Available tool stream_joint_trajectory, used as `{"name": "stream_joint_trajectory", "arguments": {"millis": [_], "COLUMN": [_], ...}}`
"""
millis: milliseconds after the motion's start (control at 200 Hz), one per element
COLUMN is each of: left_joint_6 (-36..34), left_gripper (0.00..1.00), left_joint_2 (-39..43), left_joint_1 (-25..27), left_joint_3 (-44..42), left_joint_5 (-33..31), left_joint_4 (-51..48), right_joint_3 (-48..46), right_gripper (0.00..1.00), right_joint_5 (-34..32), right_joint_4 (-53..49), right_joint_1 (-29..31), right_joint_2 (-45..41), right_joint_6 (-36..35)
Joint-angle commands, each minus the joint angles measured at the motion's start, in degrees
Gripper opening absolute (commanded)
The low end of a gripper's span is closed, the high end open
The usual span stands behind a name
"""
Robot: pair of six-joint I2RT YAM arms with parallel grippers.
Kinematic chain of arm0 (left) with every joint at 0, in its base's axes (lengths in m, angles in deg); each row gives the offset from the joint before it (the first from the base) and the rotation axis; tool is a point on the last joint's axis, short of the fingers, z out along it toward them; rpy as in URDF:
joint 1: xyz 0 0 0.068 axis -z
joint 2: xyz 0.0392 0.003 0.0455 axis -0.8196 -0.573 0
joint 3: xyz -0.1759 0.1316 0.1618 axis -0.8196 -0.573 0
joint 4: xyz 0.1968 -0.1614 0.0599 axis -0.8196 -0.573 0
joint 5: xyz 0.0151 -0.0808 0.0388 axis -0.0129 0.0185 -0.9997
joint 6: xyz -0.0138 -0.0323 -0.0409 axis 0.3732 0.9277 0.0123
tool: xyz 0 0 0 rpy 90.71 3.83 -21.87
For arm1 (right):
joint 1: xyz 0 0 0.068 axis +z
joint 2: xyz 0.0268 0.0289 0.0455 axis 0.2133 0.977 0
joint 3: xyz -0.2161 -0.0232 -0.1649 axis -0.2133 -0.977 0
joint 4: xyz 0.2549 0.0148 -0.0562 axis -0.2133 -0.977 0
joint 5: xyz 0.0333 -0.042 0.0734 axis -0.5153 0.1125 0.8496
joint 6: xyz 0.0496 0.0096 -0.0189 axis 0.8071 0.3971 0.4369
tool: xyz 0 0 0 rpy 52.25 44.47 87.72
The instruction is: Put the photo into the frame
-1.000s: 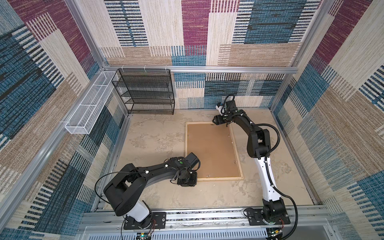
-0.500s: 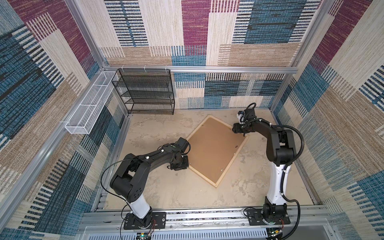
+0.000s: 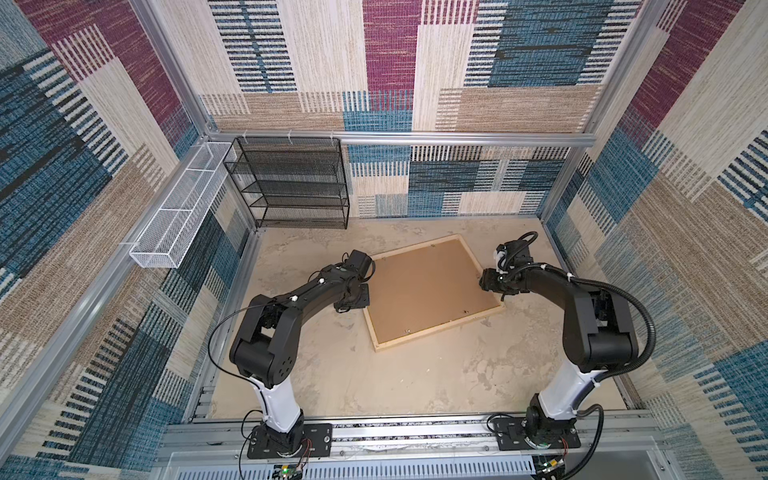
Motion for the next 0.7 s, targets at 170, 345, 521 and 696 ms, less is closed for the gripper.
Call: {"name": "stream_joint_trajectory", "arguments": {"millis": [170, 345, 521, 696], "left_joint_6": [1.48, 3.08, 3.35, 3.42], "left_gripper": [0.35, 0.32, 0.31, 0.31], "left_joint_2": [-2.13, -4.98, -5.20, -4.81], "left_joint_1": [3.04, 3.05, 3.05, 3.05], "left_joint_3": [1.25, 2.91, 3.00, 2.56], "left_joint_5": [5.96, 3.01, 2.37, 2.38], "left_joint_4": [1.33, -1.06, -1.66, -1.75], "right_joint_3": [0.14, -0.97, -0.96, 0.12], "right_gripper": [0.59, 0.58, 0.58, 0.57], "right_joint_5": [2.09, 3.63, 5.69, 6.03], "right_joint_4": [1.94, 2.10, 2.90, 3.59], "right_joint_1": [0.28, 0.76, 1.91, 4.99], "right_joint_2": [-5.55, -7.32, -7.05, -4.80], "right_joint_6": [1.49, 1.26, 1.48, 2.07]}}
